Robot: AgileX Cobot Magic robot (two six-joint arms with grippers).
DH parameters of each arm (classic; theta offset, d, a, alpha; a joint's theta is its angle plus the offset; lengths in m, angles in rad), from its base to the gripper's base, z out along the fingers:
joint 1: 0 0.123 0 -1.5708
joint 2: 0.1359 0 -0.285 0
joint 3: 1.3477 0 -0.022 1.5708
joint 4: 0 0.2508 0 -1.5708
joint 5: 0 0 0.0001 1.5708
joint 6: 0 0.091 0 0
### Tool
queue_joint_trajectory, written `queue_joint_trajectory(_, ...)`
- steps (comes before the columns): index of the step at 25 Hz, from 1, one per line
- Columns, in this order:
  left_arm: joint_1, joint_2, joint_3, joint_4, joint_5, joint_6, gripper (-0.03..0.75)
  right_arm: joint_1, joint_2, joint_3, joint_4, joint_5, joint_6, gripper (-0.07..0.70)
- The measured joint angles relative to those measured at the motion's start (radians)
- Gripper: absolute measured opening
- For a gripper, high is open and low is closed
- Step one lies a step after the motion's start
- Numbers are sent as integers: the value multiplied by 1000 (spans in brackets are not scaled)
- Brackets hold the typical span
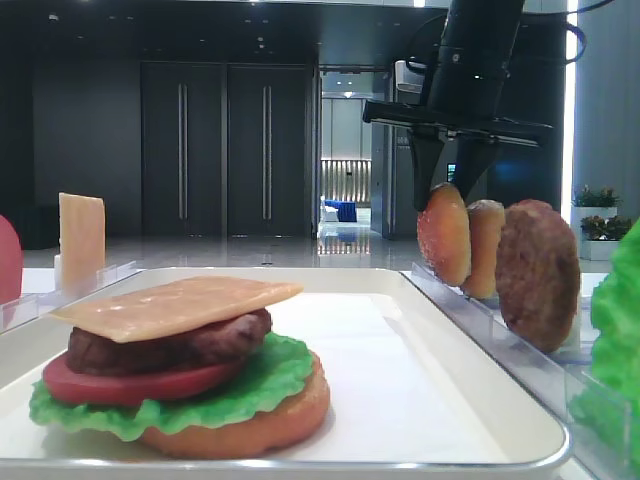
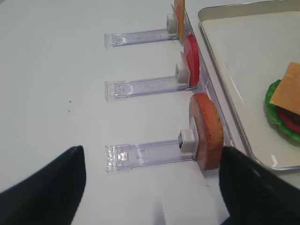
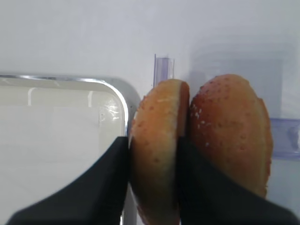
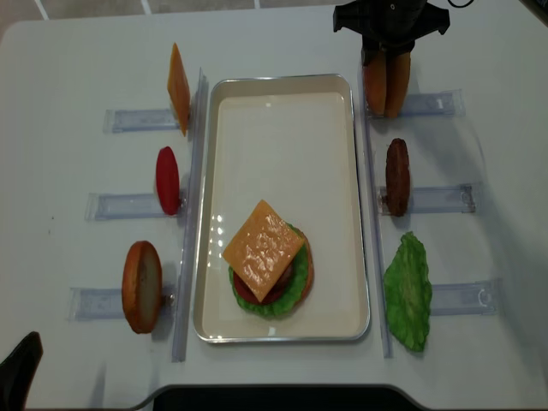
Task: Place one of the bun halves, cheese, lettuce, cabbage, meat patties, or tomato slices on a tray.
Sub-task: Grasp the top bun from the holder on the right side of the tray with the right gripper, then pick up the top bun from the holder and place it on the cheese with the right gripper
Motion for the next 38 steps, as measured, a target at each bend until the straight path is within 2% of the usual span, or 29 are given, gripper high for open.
queue_joint_trajectory(11, 0, 0, 0, 0, 0, 0, 692, 0, 0, -3, 3, 2, 0, 212)
queue_joint_trajectory(15, 0, 0, 0, 0, 0, 0, 692, 0, -2, -34, 9, 35, 0, 212)
queue_joint_trajectory(26, 0, 0, 0, 0, 0, 0, 692, 0, -4, -158, 62, 182, 0, 205)
queue_joint_trajectory(33, 0, 0, 0, 0, 0, 0, 692, 0, -4, -226, 131, 192, 0, 204)
queue_joint_trajectory(38, 0, 0, 0, 0, 0, 0, 692, 0, -18, -229, 136, 192, 0, 203)
